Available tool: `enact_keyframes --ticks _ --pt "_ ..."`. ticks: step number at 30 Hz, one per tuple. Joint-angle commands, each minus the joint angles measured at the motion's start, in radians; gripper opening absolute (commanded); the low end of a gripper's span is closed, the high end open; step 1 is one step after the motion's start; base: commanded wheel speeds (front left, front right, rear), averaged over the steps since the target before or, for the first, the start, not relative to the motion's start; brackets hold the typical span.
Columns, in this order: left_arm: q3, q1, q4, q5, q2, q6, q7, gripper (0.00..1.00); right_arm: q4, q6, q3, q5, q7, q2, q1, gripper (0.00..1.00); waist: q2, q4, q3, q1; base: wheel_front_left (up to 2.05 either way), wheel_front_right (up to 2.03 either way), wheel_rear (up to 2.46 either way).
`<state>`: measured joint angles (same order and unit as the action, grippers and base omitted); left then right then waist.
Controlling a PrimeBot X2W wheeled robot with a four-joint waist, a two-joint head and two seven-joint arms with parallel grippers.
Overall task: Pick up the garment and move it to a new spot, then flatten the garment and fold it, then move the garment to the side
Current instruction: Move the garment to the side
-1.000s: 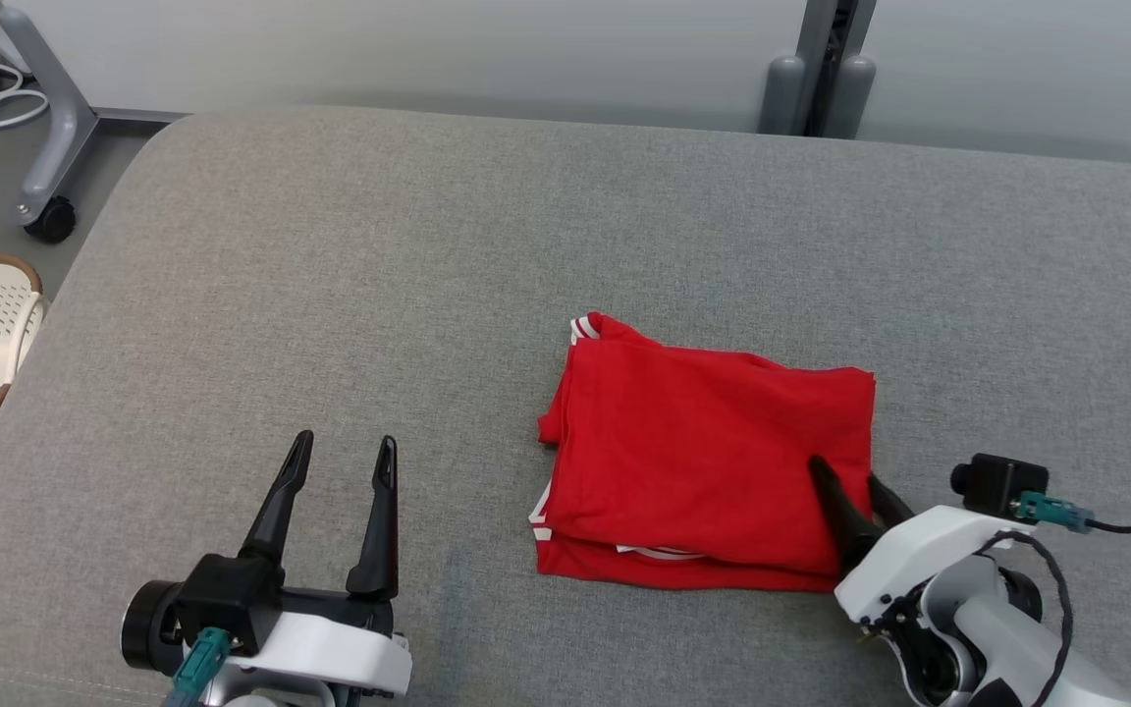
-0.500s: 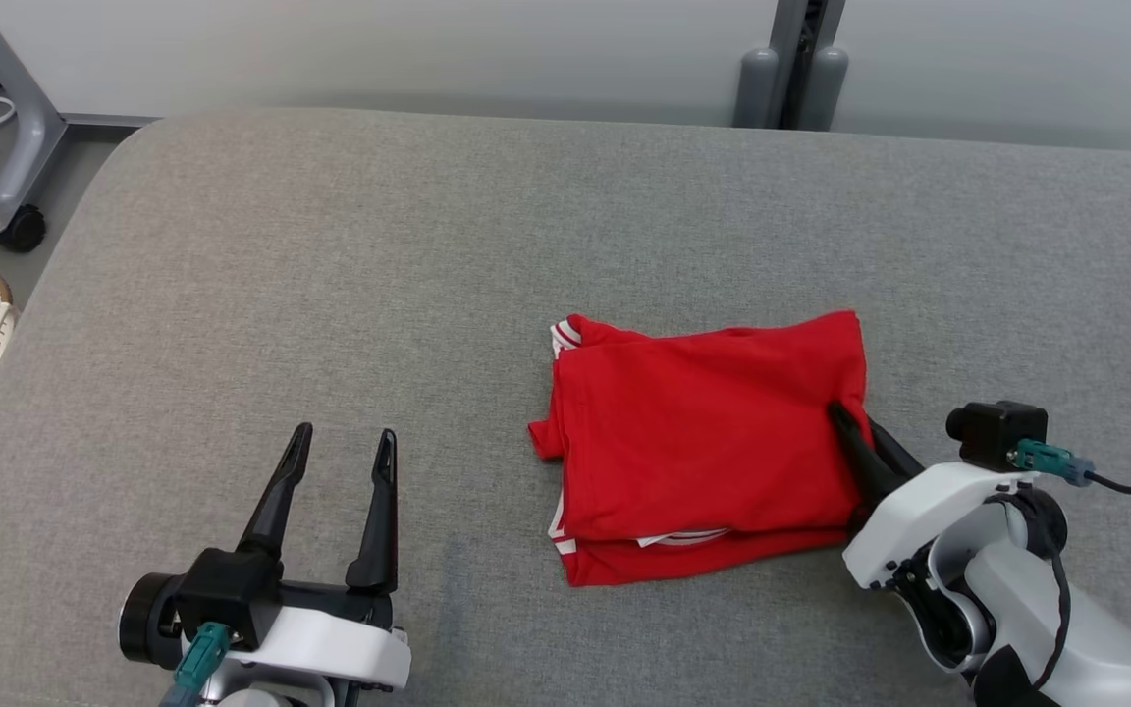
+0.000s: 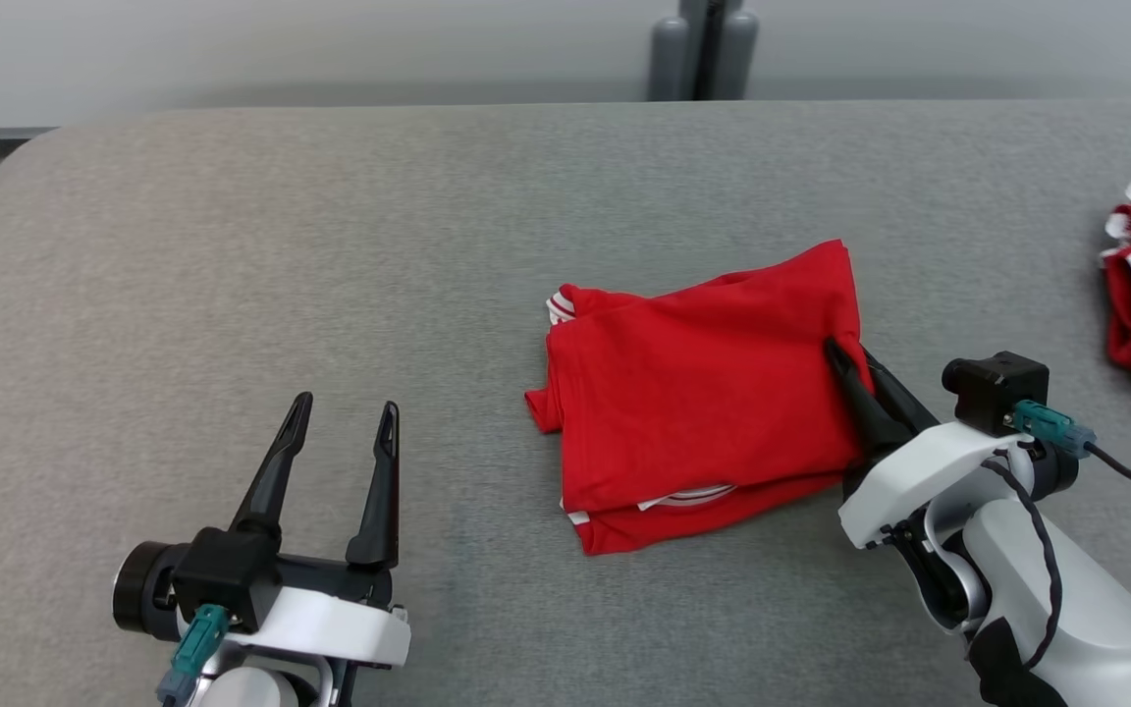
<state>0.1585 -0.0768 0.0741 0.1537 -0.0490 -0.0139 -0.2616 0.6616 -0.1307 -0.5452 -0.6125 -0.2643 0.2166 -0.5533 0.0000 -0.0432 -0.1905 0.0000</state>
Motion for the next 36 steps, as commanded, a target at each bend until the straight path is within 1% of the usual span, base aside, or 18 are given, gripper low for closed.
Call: enact_keyframes --ticks 1,15,16,24,30,36 --pt "-0.005 -0.022 -0.003 -0.008 -0.004 -0.007 -0.004 1.0 -0.006 0.0 0.009 0.008 0.0 0.0 0.007 0.0 0.0 0.036 -0.009 0.0 0.0 0.0 0.0" --pt "-0.023 -0.054 -0.008 -0.053 -0.009 -0.034 -0.004 1.0 -0.045 0.0 0.065 0.068 0.0 -0.042 0.028 0.0 0.0 0.219 -0.044 0.0 0.0 0.0 0.0" --pt "-0.023 -0.054 -0.008 -0.053 -0.009 -0.034 -0.004 1.0 -0.045 0.0 0.065 0.068 0.0 -0.042 0.028 0.0 0.0 0.219 -0.044 0.0 0.0 0.0 0.0" --pt "-0.03 -0.06 -0.006 -0.07 -0.019 -0.044 -0.004 1.0 -0.055 0.0 0.071 0.078 0.0 -0.067 0.039 0.0 0.0 0.31 -0.055 0.0 0.0 0.0 0.0" --pt "-0.03 -0.069 -0.009 -0.079 -0.025 -0.051 -0.004 1.0 -0.06 0.0 0.077 0.079 0.0 -0.068 0.031 0.0 0.0 0.348 -0.072 0.0 0.0 0.0 0.0" --pt "-0.023 -0.086 -0.016 -0.086 -0.028 -0.056 -0.004 1.0 -0.056 0.0 0.086 0.095 0.0 -0.059 -0.004 0.0 0.0 0.349 -0.093 0.0 0.0 0.0 0.0"
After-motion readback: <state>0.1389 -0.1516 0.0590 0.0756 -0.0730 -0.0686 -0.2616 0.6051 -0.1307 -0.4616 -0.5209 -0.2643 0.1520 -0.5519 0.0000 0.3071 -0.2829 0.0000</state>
